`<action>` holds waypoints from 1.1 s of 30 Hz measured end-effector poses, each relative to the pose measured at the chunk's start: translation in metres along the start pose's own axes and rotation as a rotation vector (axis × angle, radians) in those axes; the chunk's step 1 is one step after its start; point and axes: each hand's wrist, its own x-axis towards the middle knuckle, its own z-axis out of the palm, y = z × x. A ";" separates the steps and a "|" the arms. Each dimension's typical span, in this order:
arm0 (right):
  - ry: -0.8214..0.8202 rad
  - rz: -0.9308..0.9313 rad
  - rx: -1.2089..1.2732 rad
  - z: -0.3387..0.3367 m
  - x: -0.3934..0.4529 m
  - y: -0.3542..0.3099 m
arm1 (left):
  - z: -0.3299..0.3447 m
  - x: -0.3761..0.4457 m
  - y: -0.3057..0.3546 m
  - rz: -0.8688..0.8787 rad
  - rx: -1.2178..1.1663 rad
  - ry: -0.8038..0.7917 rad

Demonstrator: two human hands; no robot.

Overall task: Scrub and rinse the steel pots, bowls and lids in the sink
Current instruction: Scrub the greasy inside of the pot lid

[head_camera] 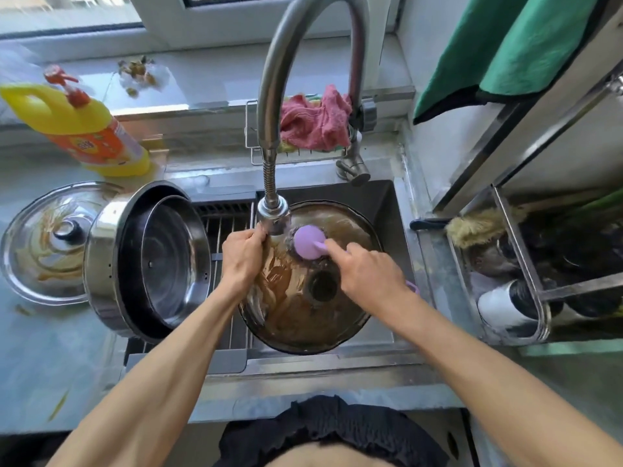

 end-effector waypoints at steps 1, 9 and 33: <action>0.023 0.096 0.046 -0.002 0.004 0.008 | 0.001 0.001 0.003 -0.007 -0.004 -0.015; -0.002 0.166 0.081 -0.004 0.011 0.011 | 0.003 0.008 0.003 -0.024 0.021 -0.029; -0.059 0.047 0.134 -0.001 -0.007 0.002 | 0.015 -0.001 -0.015 -0.021 -0.016 0.069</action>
